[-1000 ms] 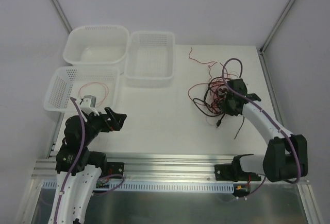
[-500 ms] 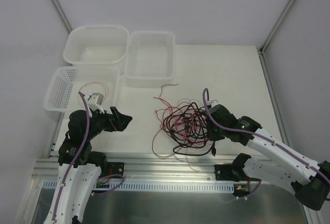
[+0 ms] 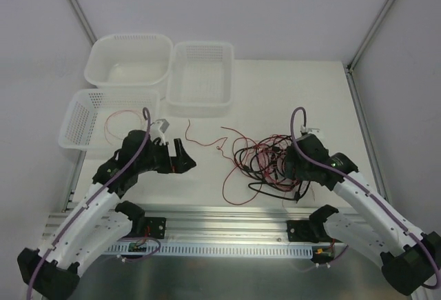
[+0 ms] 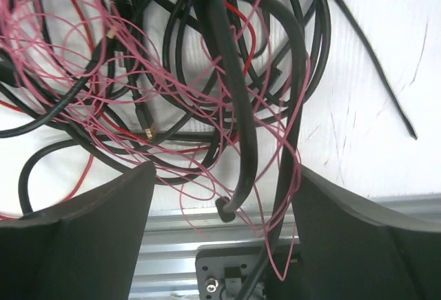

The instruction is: Untangle the cables

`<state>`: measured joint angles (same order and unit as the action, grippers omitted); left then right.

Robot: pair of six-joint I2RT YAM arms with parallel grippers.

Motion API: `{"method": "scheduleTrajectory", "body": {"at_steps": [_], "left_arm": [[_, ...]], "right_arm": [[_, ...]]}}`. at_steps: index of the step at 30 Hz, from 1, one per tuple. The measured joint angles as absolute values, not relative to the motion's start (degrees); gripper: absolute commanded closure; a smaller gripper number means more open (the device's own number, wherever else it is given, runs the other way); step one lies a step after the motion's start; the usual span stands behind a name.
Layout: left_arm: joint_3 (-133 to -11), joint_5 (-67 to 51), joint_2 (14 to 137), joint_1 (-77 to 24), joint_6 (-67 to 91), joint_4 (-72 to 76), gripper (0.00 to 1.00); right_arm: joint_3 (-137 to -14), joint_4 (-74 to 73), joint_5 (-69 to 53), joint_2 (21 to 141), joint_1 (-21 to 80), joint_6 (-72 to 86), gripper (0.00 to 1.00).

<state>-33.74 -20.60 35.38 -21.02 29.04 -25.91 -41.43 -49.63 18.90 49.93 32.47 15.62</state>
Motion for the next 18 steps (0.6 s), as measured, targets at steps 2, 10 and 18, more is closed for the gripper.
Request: {"method": "scheduleTrajectory", "body": {"at_steps": [2,10,18], "left_arm": [[-35.9,-15.7,40.8,-27.6,29.3,-25.4,0.01],[-49.9,2.1,64.5,-41.4,31.3,-21.5,0.02],[-63.9,12.9,88.8,-45.1,31.6,-18.4,0.18]], "right_arm": [[-41.4,-48.8,18.5,48.5,32.7,14.9,0.10],[-41.6,-48.4,18.4,35.2,35.1,12.4,0.00],[-42.1,-48.7,18.2,23.9,35.1,10.3,0.00]]}}
